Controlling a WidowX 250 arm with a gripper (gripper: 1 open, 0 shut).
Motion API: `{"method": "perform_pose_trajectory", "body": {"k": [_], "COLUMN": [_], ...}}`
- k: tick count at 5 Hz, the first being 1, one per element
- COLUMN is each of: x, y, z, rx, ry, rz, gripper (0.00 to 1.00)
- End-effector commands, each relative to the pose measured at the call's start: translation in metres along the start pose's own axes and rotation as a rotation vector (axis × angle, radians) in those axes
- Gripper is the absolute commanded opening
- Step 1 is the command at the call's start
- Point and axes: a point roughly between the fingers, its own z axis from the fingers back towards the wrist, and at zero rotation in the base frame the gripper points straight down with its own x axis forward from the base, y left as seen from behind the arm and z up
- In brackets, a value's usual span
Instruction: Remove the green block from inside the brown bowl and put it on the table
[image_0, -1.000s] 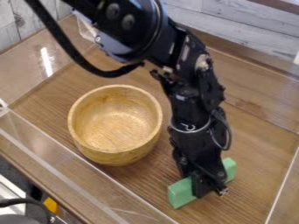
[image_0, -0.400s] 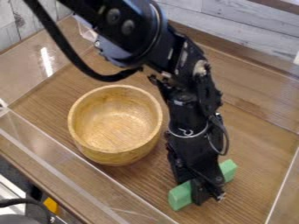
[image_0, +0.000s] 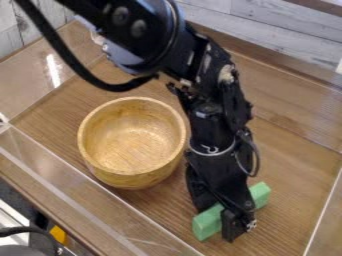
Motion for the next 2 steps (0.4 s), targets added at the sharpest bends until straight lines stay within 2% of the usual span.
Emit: {"method": "perform_pose_trajectory", "body": {"k": [1, 2], "x": [0.0041, 0.0035], "y": [0.0015, 0.0026], "z": [0.0145, 0.0221], "rx": [0.011, 0.017], "ry": [-0.042, -0.051], "rz": [0.005, 0.014], "gripper": [1.0, 1.0]}}
